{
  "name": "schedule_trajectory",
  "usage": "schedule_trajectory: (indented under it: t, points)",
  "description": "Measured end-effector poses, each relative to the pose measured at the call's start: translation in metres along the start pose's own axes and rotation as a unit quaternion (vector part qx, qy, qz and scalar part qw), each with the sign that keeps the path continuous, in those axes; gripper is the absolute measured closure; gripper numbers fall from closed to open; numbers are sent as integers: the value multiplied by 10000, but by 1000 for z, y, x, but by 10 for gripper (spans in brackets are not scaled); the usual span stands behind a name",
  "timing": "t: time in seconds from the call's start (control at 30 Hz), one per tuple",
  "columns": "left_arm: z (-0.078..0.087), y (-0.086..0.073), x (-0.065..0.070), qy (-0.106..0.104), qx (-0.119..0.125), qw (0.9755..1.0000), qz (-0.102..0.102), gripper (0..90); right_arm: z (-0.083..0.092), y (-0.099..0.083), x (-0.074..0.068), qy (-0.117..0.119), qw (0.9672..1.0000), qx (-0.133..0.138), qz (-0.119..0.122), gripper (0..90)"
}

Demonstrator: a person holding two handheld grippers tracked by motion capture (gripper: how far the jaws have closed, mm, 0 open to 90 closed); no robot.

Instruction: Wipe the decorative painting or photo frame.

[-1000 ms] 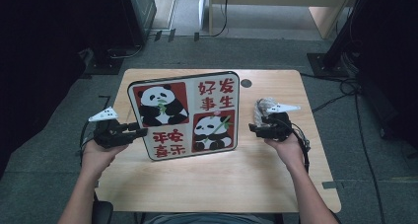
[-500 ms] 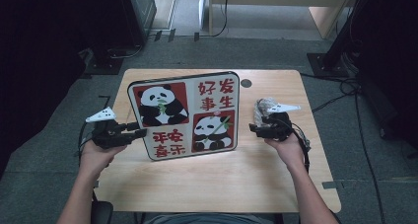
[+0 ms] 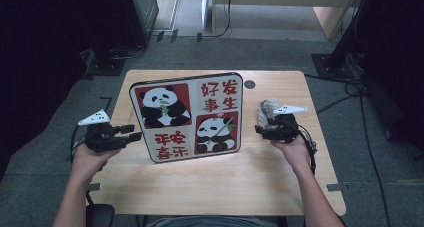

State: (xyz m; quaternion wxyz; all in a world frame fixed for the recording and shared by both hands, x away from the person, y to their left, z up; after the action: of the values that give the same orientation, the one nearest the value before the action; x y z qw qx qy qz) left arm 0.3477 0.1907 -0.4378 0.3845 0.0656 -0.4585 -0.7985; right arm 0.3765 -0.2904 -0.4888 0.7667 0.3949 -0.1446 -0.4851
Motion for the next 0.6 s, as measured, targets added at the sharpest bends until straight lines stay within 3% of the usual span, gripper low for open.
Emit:
schedule_trajectory:
  t: [0.3,0.6]
  points:
    - [-2,-8,-14,127,-80,9997,168,411,-2,-1,1,0,10000,-42,-6,356]
    - [-9,-16,-28,402,-207,9986,279,380,-4,-2,-1,20,10000,-52,46,356]
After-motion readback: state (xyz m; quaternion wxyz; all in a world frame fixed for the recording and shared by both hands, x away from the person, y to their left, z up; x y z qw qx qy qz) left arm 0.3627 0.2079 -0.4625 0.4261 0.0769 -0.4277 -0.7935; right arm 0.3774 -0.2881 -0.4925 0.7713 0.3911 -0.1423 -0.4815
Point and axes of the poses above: each handheld gripper's, and its own axes: z roughly backward along the jaws, y roughly out of its top, x roughly to its right, the point moved 6 cm from there along -z, roughly forward along the jaws
